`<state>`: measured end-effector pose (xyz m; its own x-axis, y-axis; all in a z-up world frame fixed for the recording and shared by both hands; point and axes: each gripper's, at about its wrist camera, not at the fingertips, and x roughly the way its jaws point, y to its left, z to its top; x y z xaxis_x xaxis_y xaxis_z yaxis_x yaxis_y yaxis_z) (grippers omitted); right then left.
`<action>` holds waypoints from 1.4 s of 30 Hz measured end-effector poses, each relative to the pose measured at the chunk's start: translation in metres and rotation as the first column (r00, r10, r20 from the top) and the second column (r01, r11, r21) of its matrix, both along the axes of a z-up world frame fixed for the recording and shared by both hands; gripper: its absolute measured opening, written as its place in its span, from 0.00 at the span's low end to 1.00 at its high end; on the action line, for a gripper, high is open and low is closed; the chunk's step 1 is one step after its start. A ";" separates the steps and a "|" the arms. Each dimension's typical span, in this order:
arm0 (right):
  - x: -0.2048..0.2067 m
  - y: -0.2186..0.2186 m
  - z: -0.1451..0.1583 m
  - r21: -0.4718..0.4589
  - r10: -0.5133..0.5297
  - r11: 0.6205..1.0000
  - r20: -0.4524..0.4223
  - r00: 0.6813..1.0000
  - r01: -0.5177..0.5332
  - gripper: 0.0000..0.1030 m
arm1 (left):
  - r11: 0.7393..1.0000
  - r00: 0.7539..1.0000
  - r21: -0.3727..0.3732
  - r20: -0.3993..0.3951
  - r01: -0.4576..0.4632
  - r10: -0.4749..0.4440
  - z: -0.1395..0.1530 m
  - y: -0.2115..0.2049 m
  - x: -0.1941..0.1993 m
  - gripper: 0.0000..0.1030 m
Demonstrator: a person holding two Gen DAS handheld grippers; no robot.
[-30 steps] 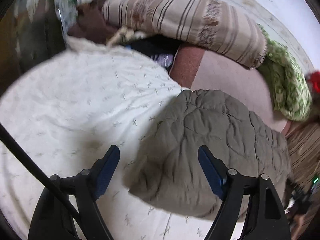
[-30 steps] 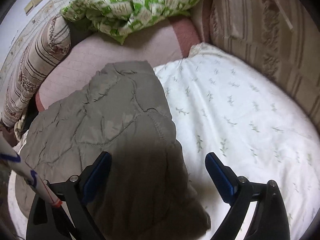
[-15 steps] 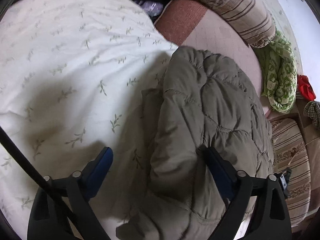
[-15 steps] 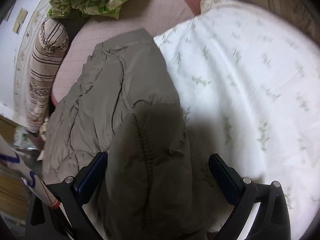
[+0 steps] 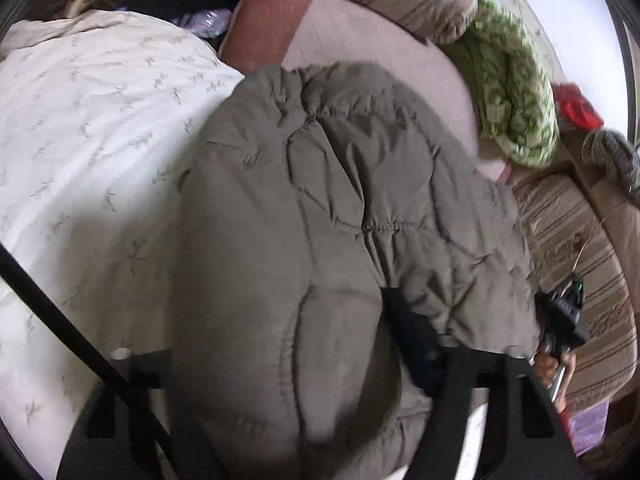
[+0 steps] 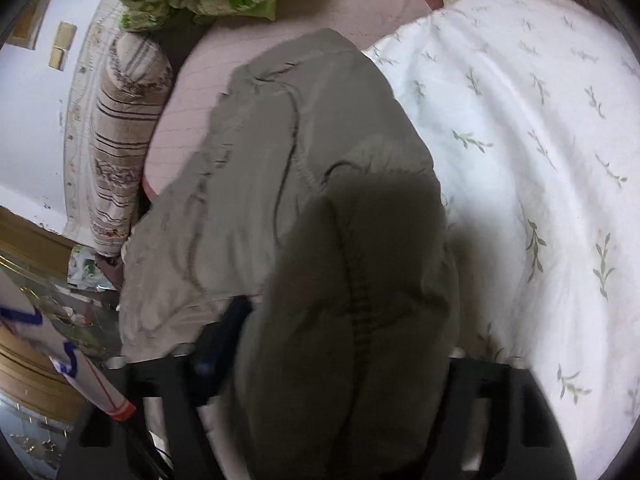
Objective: Fold large clothes
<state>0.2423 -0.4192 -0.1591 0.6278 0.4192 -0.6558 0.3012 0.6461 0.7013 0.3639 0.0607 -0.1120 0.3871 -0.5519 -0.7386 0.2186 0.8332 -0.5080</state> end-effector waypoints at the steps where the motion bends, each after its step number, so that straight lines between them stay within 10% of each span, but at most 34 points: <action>1: -0.003 0.000 0.005 -0.005 -0.008 1.000 0.003 1.000 0.008 0.59 | 1.000 1.000 -0.018 0.003 -0.007 0.007 0.005 0.003 -0.002 0.50; 14: -0.056 0.028 0.041 -0.060 0.055 0.997 0.014 0.998 -0.054 0.47 | 0.999 0.999 0.041 -0.042 -0.028 0.030 0.003 0.031 -0.054 0.56; 19: -0.062 0.019 0.017 -0.150 -0.011 0.989 -0.062 0.998 0.002 0.81 | 0.994 0.996 0.085 -0.058 -0.064 0.069 -0.011 0.033 -0.056 0.69; 26: -0.076 0.018 0.071 -0.374 -0.203 0.906 0.025 0.979 0.197 0.85 | 0.987 0.985 -0.006 0.060 -0.159 0.159 0.035 0.064 -0.076 0.68; 31: -0.093 0.050 0.112 -0.518 -0.232 0.812 0.138 0.963 0.269 0.85 | 0.958 0.950 0.105 0.196 -0.268 0.245 0.061 0.064 -0.092 0.68; 37: -0.064 0.134 0.114 -0.604 0.001 0.794 0.123 0.992 0.074 0.72 | 0.965 0.970 0.198 0.203 -0.173 0.132 0.051 0.012 -0.093 0.68; 42: -0.030 0.163 0.087 -0.625 0.080 0.780 0.063 0.995 -0.023 0.72 | 0.898 0.978 0.412 0.193 -0.157 0.082 0.012 -0.024 -0.077 0.73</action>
<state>0.2118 -0.2562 -0.0716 0.6797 -0.0298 -0.7329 0.2153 0.9633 0.1605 0.2866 0.0370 -0.1004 0.5675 -0.1436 -0.8108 0.1539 0.9858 -0.0669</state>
